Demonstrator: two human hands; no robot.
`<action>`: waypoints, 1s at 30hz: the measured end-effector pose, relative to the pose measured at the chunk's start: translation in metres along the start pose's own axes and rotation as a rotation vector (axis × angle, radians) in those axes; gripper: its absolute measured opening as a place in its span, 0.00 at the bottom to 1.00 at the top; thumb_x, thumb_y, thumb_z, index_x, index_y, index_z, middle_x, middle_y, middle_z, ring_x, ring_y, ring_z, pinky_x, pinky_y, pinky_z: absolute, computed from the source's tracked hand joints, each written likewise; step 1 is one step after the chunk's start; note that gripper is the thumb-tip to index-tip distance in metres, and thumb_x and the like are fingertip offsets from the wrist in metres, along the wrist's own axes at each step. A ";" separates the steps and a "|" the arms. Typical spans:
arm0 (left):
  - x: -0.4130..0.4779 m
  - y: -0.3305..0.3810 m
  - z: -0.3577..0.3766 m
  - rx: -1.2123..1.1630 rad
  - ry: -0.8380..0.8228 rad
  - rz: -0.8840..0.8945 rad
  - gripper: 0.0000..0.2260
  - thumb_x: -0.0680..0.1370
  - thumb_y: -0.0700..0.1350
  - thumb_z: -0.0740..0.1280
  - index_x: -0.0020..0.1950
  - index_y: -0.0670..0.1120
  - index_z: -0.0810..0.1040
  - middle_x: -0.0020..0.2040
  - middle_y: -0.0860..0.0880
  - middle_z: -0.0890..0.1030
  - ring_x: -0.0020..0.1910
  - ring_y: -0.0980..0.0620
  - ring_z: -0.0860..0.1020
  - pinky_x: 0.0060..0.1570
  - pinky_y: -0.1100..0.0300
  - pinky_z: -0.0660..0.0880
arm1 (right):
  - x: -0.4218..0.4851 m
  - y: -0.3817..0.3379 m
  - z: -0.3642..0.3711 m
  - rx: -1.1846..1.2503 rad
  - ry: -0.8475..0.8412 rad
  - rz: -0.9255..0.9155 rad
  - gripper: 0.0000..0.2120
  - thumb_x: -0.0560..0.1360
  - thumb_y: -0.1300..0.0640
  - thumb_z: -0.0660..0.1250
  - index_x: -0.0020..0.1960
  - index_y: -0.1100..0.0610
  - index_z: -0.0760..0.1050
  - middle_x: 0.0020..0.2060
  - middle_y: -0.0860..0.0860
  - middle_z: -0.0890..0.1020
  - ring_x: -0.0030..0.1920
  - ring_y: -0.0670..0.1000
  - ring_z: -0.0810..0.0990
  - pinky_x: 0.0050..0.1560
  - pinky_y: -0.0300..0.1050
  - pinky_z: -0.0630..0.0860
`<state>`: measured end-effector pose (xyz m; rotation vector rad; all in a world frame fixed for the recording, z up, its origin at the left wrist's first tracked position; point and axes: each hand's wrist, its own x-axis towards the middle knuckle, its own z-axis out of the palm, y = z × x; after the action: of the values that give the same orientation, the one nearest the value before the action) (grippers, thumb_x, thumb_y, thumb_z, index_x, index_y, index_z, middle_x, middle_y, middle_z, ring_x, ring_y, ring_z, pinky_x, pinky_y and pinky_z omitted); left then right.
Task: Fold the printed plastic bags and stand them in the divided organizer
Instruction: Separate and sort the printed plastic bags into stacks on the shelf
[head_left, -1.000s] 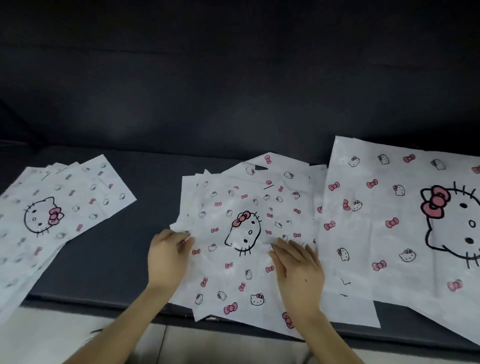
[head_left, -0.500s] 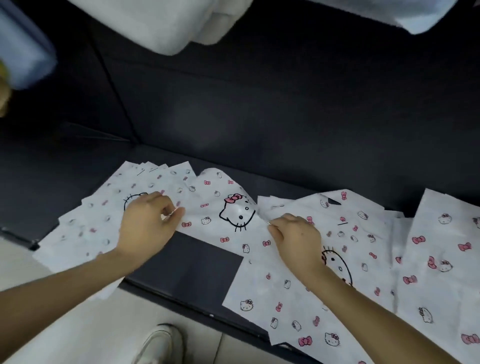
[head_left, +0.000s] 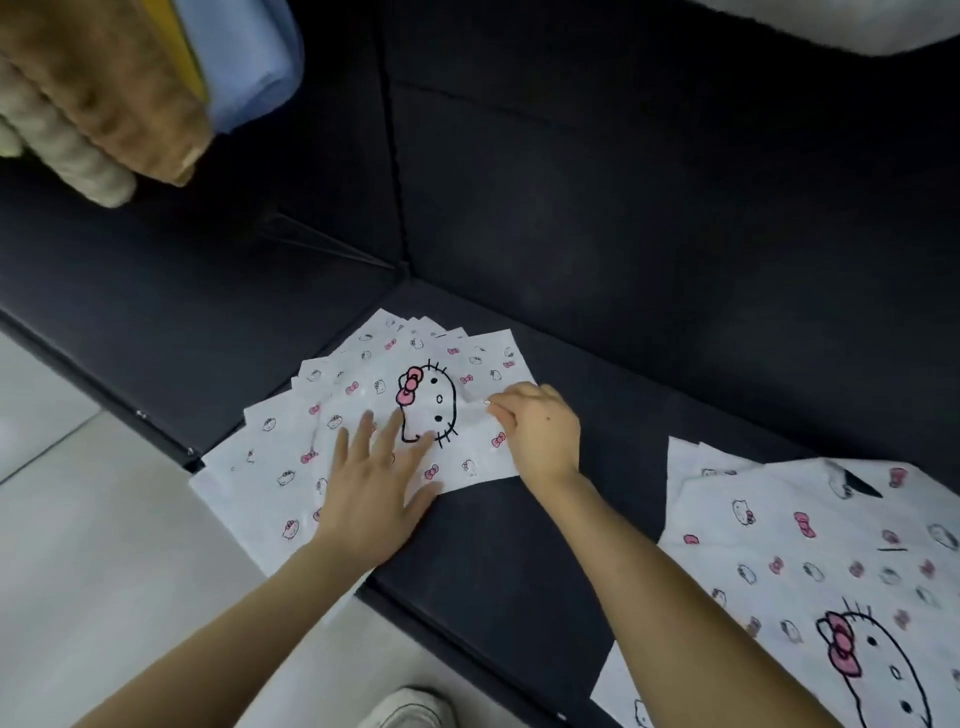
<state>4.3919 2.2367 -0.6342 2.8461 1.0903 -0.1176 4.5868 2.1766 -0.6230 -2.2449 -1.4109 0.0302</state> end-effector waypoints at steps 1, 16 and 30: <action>0.005 0.003 0.007 0.003 -0.073 0.003 0.30 0.79 0.63 0.43 0.67 0.50 0.75 0.68 0.38 0.72 0.66 0.30 0.70 0.62 0.33 0.67 | 0.003 0.002 0.003 0.004 -0.066 0.028 0.09 0.78 0.59 0.64 0.51 0.59 0.83 0.48 0.53 0.83 0.49 0.56 0.77 0.42 0.47 0.75; 0.004 0.073 0.008 -0.187 0.107 0.112 0.26 0.76 0.57 0.52 0.56 0.41 0.80 0.54 0.38 0.80 0.54 0.34 0.78 0.54 0.42 0.76 | -0.182 0.124 -0.100 -0.278 -0.056 0.094 0.33 0.80 0.37 0.46 0.54 0.58 0.83 0.52 0.54 0.84 0.50 0.55 0.84 0.51 0.51 0.80; 0.012 0.235 0.015 -0.136 -0.150 0.553 0.29 0.80 0.58 0.60 0.76 0.45 0.60 0.72 0.49 0.65 0.69 0.47 0.64 0.69 0.55 0.60 | -0.319 0.208 -0.133 -0.410 -0.086 0.642 0.36 0.79 0.35 0.44 0.59 0.61 0.78 0.59 0.58 0.79 0.59 0.63 0.77 0.56 0.60 0.77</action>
<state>4.5577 2.0689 -0.6366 2.8363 0.2511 -0.1995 4.6485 1.7804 -0.6648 -2.9852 -0.7180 0.0536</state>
